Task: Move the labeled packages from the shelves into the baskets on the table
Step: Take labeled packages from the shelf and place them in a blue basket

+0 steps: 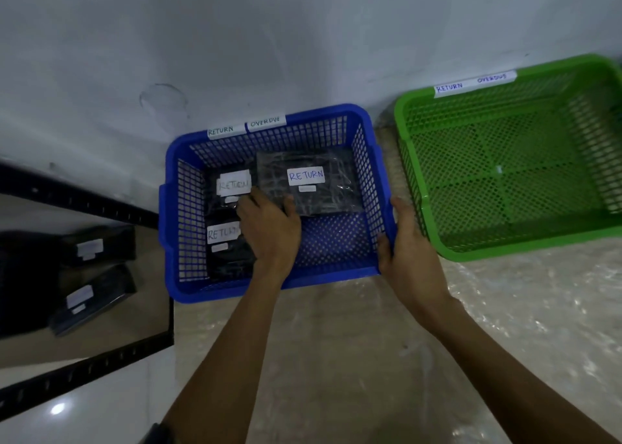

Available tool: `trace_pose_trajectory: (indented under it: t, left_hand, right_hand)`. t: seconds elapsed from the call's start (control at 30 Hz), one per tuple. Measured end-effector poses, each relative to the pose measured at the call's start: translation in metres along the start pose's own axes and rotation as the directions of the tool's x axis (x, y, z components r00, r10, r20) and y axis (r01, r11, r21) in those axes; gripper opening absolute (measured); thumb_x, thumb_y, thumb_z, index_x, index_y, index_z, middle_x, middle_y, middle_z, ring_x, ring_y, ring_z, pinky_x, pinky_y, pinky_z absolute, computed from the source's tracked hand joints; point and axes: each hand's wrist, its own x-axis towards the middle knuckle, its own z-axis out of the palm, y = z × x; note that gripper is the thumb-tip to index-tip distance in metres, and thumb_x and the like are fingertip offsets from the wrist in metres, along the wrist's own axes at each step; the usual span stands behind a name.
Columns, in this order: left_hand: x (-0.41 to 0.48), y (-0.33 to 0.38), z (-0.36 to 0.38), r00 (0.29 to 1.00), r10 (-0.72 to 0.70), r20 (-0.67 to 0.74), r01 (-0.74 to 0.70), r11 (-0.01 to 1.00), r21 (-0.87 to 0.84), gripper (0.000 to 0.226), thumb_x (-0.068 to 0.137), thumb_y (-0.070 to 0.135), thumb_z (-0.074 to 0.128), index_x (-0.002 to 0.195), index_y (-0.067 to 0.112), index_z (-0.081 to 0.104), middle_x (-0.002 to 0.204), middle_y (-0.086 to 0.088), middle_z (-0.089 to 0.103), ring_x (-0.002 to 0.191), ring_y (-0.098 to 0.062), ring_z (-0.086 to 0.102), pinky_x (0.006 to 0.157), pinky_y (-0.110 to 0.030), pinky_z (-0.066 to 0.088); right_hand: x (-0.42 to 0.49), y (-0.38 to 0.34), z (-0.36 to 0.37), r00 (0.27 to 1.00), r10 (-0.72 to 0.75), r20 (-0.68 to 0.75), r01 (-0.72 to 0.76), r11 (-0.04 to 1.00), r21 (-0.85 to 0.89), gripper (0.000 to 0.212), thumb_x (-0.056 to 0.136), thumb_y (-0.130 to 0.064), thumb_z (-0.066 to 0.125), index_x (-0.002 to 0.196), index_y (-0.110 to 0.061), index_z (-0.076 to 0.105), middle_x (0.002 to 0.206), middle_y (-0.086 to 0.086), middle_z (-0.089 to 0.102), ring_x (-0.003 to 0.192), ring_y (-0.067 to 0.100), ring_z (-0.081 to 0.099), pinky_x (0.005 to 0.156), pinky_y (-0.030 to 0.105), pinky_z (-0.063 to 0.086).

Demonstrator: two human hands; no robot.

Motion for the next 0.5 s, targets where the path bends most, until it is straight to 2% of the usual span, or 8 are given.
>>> trace_pose_trajectory:
  t: [0.07,0.13,0.2,0.3,0.37,0.5]
  left_hand:
    - [-0.003,0.001,0.001,0.999,0.042,0.022,-0.044,0.991,0.125,0.069,0.093,0.042,0.053,0.142,-0.002,0.032,0.134,-0.024,0.04,0.124,-0.036,0.036,0.097,-0.048,0.034]
    - [-0.005,0.003,0.002,0.992,0.109,0.062,-0.117,0.982,0.147,0.077,0.09,0.05,0.054,0.146,0.003,0.028,0.143,-0.025,0.032,0.132,-0.037,0.027,0.104,-0.05,0.026]
    - [-0.004,0.003,0.003,0.979,0.164,0.123,-0.18,0.976,0.126,0.092,0.082,0.063,0.057,0.149,0.01,0.023,0.153,-0.027,0.016,0.141,-0.038,0.014,0.112,-0.053,0.013]
    - [-0.003,0.002,0.007,0.929,0.224,0.294,-0.289,0.937,0.197,0.114,0.071,0.074,0.061,0.153,0.014,0.007,0.156,-0.026,-0.007,0.145,-0.039,-0.008,0.115,-0.054,-0.002]
    - [-0.003,0.003,0.009,0.905,0.224,0.363,-0.321,0.917,0.236,0.115,0.073,0.071,0.061,0.153,0.013,0.001,0.155,-0.028,-0.009,0.144,-0.042,-0.01,0.115,-0.055,0.0]
    - [0.004,0.01,0.005,0.902,0.29,0.321,-0.394,0.856,0.334,0.087,0.087,0.055,0.057,0.151,0.012,0.015,0.151,-0.028,0.018,0.139,-0.047,0.016,0.107,-0.058,0.03]
  right_hand:
    - [0.0,0.001,0.001,1.0,-0.006,0.0,0.006,1.0,0.005,0.055,0.091,-0.008,0.052,0.14,-0.015,0.028,0.09,0.019,0.065,0.067,0.037,0.059,0.051,0.039,0.046]
    - [0.0,0.001,0.001,1.0,-0.017,0.0,0.017,1.0,-0.003,0.055,0.09,-0.008,0.052,0.14,-0.014,0.029,0.088,0.02,0.065,0.066,0.038,0.059,0.05,0.038,0.044]
    - [0.0,0.001,0.0,1.0,-0.021,-0.006,0.021,1.0,-0.015,0.055,0.091,-0.008,0.053,0.14,-0.013,0.03,0.087,0.02,0.065,0.066,0.038,0.06,0.049,0.034,0.04]
    - [0.0,-0.001,0.0,1.0,-0.018,-0.011,0.017,1.0,-0.016,0.056,0.091,-0.008,0.053,0.141,-0.012,0.03,0.089,0.021,0.065,0.067,0.039,0.06,0.051,0.036,0.042]
    - [-0.001,-0.002,0.0,1.0,-0.018,-0.012,0.018,1.0,-0.013,0.056,0.09,-0.008,0.053,0.141,-0.012,0.03,0.09,0.022,0.066,0.069,0.04,0.061,0.053,0.039,0.045]
    - [-0.002,-0.002,-0.001,0.999,-0.024,-0.027,0.024,0.999,-0.021,0.057,0.089,-0.008,0.053,0.142,-0.012,0.031,0.099,0.024,0.065,0.074,0.042,0.061,0.057,0.041,0.046]
